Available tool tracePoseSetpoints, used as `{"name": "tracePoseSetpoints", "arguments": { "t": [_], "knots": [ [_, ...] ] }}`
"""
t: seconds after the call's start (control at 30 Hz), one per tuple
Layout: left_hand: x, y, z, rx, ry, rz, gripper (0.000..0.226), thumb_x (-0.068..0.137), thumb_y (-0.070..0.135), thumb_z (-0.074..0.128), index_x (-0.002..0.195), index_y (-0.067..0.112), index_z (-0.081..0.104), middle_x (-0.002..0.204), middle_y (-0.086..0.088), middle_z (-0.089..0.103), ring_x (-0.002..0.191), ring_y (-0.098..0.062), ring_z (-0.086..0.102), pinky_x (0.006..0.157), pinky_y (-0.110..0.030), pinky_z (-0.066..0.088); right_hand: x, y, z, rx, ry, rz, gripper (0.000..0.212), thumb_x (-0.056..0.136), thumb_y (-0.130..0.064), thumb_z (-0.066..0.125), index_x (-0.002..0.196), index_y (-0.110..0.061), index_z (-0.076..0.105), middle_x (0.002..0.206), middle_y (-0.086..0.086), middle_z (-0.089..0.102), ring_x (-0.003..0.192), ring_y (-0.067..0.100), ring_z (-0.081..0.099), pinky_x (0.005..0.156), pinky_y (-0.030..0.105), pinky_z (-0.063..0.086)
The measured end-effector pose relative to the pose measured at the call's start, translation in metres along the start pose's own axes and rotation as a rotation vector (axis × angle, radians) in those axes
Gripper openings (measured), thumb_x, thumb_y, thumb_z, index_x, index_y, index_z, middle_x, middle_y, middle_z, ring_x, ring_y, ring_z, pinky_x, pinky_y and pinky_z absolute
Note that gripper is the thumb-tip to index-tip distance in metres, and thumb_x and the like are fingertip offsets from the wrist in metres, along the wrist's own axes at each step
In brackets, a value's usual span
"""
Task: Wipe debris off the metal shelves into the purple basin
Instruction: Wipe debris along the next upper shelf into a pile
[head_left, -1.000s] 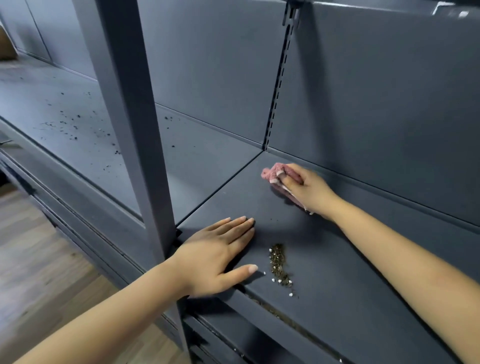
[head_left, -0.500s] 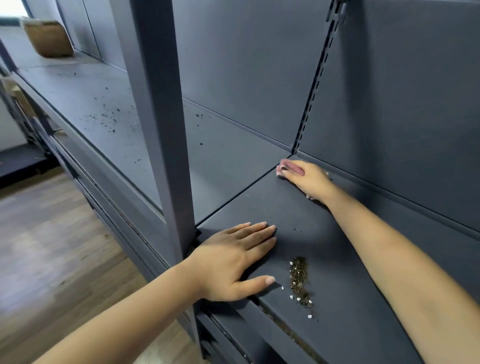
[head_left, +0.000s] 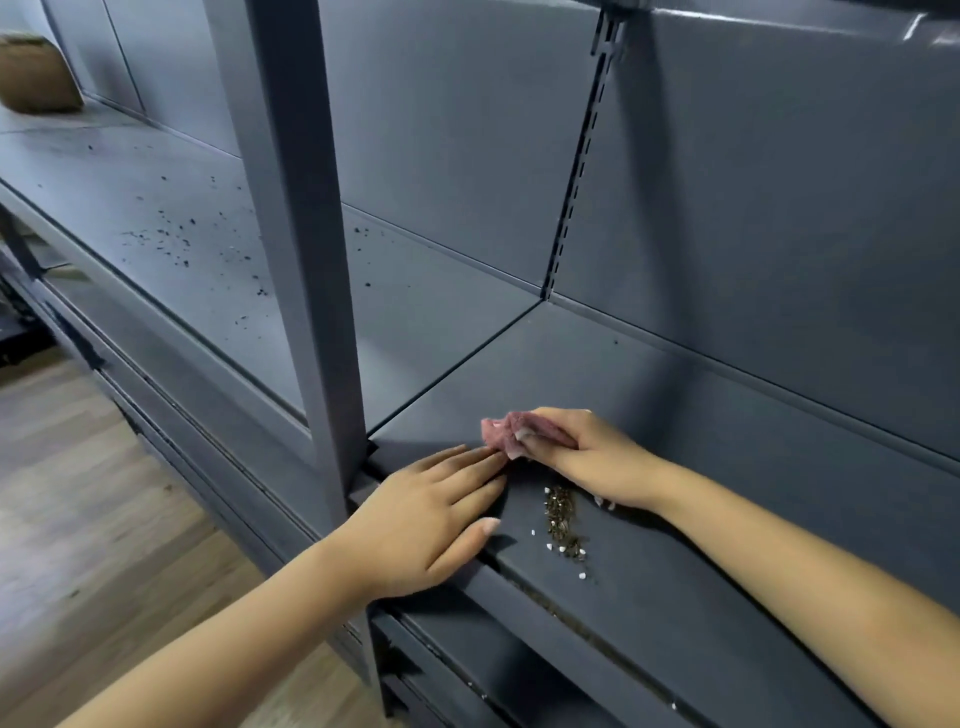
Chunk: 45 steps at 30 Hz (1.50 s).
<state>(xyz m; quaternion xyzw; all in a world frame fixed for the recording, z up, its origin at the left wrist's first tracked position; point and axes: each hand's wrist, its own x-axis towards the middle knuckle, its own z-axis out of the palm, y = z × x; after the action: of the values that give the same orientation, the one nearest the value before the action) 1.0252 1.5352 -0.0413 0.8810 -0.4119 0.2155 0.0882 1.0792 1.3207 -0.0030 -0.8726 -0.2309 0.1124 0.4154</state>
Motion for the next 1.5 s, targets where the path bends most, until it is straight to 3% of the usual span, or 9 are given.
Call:
{"name": "tracePoseSetpoints", "arguments": {
  "t": [0.23,0.37,0.47,0.73,0.87,1.0,1.17,1.27,1.5],
  "knots": [
    [-0.033,-0.008,-0.013,0.183,0.044,-0.127,0.063,0.103,0.037,0.017,0.121,-0.003,0.062,0.132,-0.02,0.056,0.121,-0.033,0.055,0.107,-0.036,0.029,0.008,-0.013,-0.008,0.06,0.057,-0.008,0.041,0.086,-0.052,0.05,0.108,-0.021,0.065,0.113,-0.006,0.069,0.111,0.011,0.061,0.103,0.03,0.043],
    [-0.038,-0.022,-0.006,0.224,0.035,-0.134,0.065,0.103,0.038,0.018,0.119,-0.007,0.063,0.128,-0.022,0.058,0.119,-0.034,0.057,0.109,-0.034,0.027,0.045,-0.008,-0.025,0.011,0.264,0.052,0.032,0.086,-0.058,0.046,0.098,-0.034,0.066,0.109,-0.004,0.069,0.101,0.028,0.065,0.084,0.054,0.053],
    [-0.038,-0.024,0.004,0.23,0.109,-0.109,0.065,0.102,0.037,0.02,0.114,-0.007,0.065,0.123,-0.022,0.061,0.115,-0.034,0.06,0.107,-0.034,0.031,0.07,0.007,-0.036,0.066,0.395,0.137,0.018,0.094,-0.042,0.049,0.087,-0.034,0.063,0.11,-0.004,0.068,0.107,0.02,0.063,0.095,0.045,0.049],
    [-0.038,-0.028,0.01,0.257,0.167,-0.087,0.064,0.102,0.037,0.021,0.116,-0.008,0.064,0.124,-0.023,0.06,0.116,-0.034,0.059,0.105,-0.037,0.036,0.098,-0.004,-0.003,-0.054,0.123,0.125,0.03,0.069,-0.066,0.054,0.091,-0.049,0.064,0.094,-0.018,0.07,0.098,0.016,0.066,0.095,0.039,0.05],
    [-0.037,-0.027,0.011,0.266,0.173,-0.092,0.063,0.102,0.036,0.021,0.115,-0.008,0.064,0.124,-0.023,0.061,0.115,-0.035,0.06,0.105,-0.037,0.036,0.064,-0.026,0.009,-0.025,-0.03,0.001,0.005,0.092,-0.019,0.059,0.092,-0.019,0.064,0.087,-0.005,0.065,0.08,0.003,0.062,0.082,0.018,0.046],
    [-0.037,-0.026,0.01,0.277,0.144,-0.101,0.065,0.103,0.036,0.018,0.115,-0.008,0.064,0.124,-0.023,0.061,0.114,-0.035,0.06,0.105,-0.037,0.033,0.025,-0.016,0.007,-0.074,-0.101,-0.04,0.011,0.092,-0.018,0.06,0.101,-0.018,0.066,0.111,-0.002,0.067,0.118,0.004,0.055,0.102,0.027,0.038],
    [-0.04,-0.022,0.009,0.249,0.079,-0.143,0.063,0.103,0.037,0.015,0.126,-0.007,0.054,0.132,-0.024,0.055,0.124,-0.035,0.052,0.11,-0.038,0.028,-0.001,-0.019,0.001,-0.094,-0.181,-0.026,0.026,0.091,-0.016,0.06,0.111,-0.033,0.064,0.115,-0.019,0.063,0.109,-0.01,0.053,0.097,0.017,0.038],
    [-0.041,-0.02,0.006,0.23,0.094,-0.154,0.058,0.103,0.039,0.013,0.134,-0.004,0.037,0.142,-0.023,0.04,0.133,-0.03,0.035,0.115,-0.034,0.017,0.012,-0.033,-0.002,-0.094,-0.112,-0.05,0.019,0.092,-0.023,0.06,0.088,-0.041,0.064,0.096,-0.016,0.068,0.096,0.002,0.061,0.092,0.026,0.044],
    [-0.042,-0.017,0.007,0.233,0.091,-0.186,0.061,0.103,0.04,0.01,0.139,-0.006,0.028,0.144,-0.023,0.036,0.137,-0.028,0.027,0.117,-0.034,0.013,0.069,-0.045,0.022,-0.132,0.01,-0.049,0.015,0.092,-0.024,0.055,0.1,-0.032,0.064,0.108,-0.008,0.068,0.107,0.01,0.059,0.104,0.033,0.04]
  ]
}}
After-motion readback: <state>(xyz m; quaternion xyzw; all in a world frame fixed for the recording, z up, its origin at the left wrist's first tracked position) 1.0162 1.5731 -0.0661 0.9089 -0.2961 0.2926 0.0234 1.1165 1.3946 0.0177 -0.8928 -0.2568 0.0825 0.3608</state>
